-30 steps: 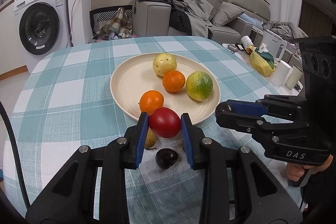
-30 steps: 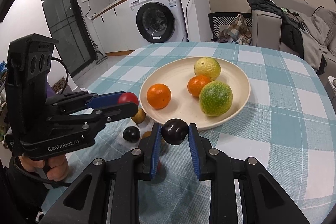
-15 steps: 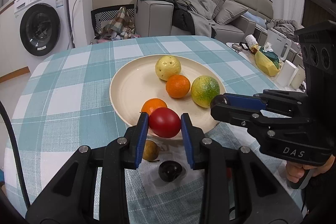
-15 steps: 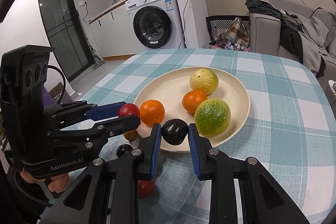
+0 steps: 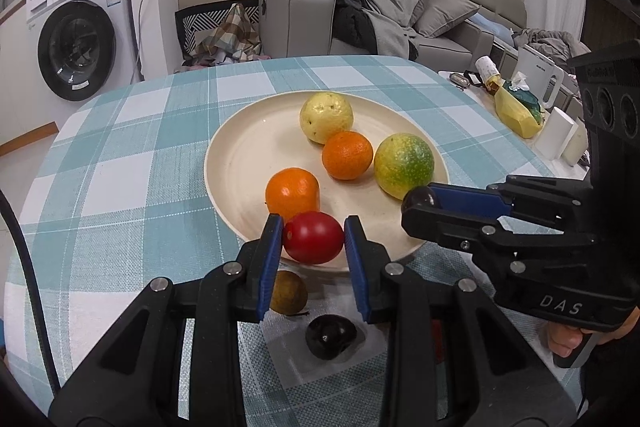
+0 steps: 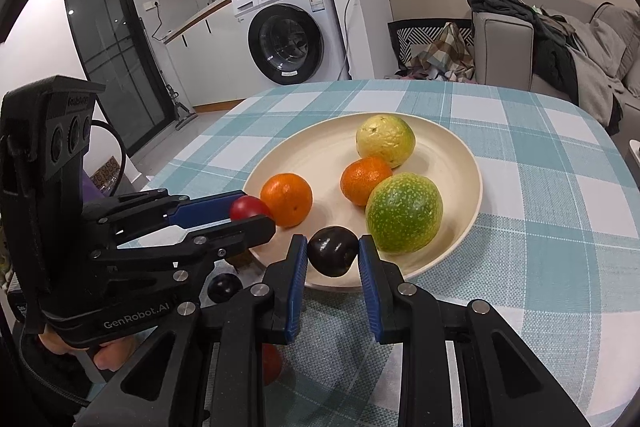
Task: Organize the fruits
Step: 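Place the tomato and plum on the plate and open both tools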
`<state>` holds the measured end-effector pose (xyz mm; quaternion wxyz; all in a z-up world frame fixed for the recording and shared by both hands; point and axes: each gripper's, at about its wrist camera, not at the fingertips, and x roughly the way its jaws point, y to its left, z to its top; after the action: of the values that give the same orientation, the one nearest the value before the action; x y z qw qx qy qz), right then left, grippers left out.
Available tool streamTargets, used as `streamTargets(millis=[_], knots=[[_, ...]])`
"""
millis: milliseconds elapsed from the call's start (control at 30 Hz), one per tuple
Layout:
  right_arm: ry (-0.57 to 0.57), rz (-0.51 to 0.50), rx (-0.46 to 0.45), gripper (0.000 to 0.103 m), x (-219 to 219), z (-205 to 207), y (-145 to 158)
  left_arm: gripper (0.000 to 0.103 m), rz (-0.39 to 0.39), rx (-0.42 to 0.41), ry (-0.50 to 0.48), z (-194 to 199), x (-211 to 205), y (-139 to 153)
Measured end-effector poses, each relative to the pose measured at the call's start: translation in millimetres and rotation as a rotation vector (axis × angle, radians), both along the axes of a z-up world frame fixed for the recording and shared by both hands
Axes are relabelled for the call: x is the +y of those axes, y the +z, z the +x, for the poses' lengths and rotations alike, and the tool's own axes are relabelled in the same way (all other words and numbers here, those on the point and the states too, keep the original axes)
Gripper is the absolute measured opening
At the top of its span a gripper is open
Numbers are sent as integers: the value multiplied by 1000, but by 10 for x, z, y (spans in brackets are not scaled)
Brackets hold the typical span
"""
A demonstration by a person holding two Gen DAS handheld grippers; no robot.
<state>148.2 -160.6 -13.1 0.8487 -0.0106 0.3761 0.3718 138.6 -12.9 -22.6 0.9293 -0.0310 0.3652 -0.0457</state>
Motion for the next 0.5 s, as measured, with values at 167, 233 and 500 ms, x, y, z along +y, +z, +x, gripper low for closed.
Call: streamTargets(millis=[167, 233, 500], knots=[[-6, 2, 9, 27, -11, 23, -12, 28, 10, 4, 1, 5, -14, -27], [-9, 5, 14, 27, -16, 35, -16, 28, 25, 5, 0, 0, -38, -40], [-22, 1, 25, 27, -25, 63, -39, 28, 34, 2, 1, -18, -65, -44]])
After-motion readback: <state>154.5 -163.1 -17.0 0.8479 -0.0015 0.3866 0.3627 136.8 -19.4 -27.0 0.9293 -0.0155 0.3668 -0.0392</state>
